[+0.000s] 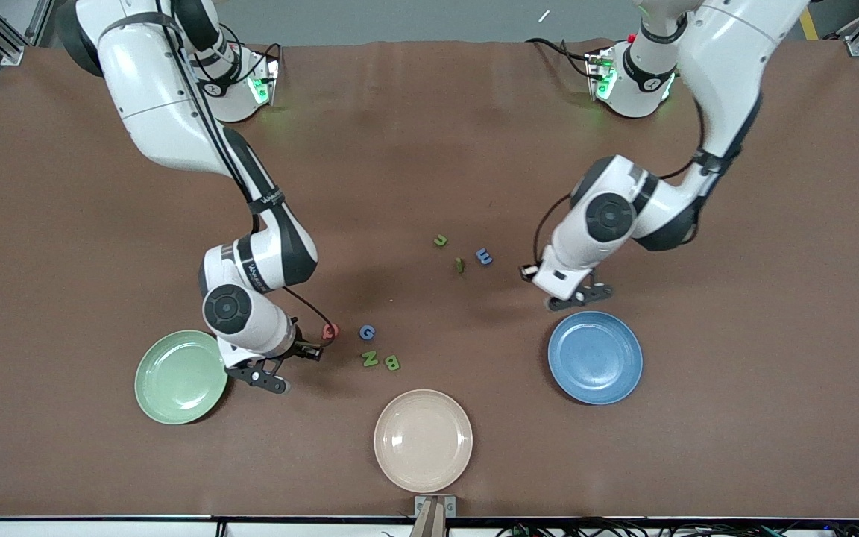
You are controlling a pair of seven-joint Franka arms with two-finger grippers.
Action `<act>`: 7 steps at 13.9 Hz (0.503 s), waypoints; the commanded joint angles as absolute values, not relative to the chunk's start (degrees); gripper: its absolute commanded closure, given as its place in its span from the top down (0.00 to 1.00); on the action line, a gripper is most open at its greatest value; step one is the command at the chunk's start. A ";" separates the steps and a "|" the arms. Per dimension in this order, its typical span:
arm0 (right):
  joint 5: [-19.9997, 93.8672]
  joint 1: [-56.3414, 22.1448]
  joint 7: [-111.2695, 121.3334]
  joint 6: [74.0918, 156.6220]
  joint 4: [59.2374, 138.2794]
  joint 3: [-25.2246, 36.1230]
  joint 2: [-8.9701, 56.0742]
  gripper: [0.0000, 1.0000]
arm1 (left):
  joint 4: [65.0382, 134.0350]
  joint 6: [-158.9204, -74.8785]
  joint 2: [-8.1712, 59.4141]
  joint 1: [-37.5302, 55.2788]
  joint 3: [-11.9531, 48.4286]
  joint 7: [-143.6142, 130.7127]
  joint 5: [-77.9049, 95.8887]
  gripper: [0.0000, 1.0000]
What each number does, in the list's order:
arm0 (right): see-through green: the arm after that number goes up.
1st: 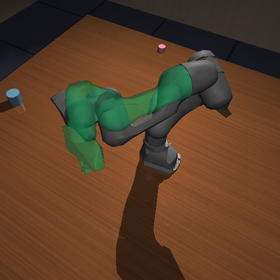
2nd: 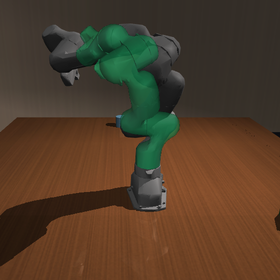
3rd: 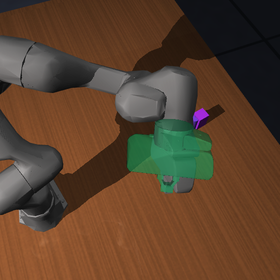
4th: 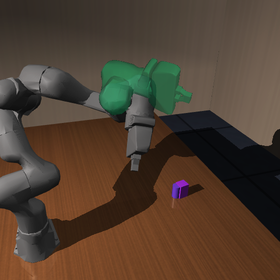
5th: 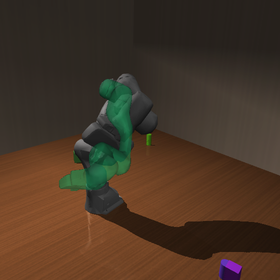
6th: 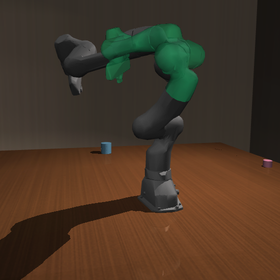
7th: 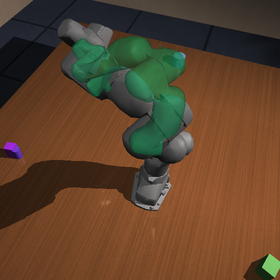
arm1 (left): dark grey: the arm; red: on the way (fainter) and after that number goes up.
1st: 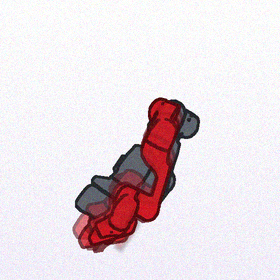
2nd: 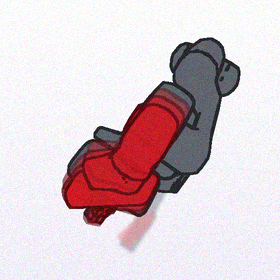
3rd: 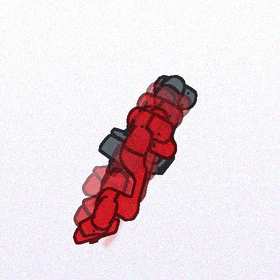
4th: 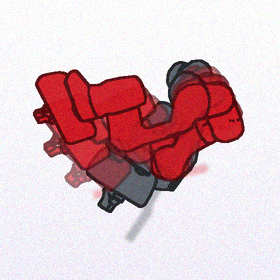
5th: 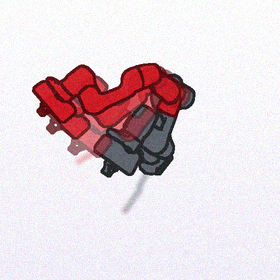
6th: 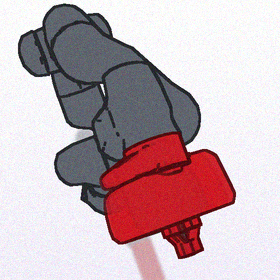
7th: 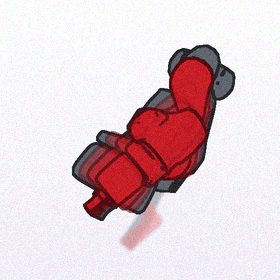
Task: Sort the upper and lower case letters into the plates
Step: 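Drop the pink o on the green plate while the left gripper grasps m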
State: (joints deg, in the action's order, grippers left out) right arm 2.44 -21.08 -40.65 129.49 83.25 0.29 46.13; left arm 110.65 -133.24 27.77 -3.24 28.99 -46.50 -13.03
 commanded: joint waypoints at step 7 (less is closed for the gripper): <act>3.52 -25.57 -48.51 132.45 89.21 0.44 45.26 0.71 | 92.99 -132.71 42.28 -7.38 27.77 -40.96 -28.74 0.93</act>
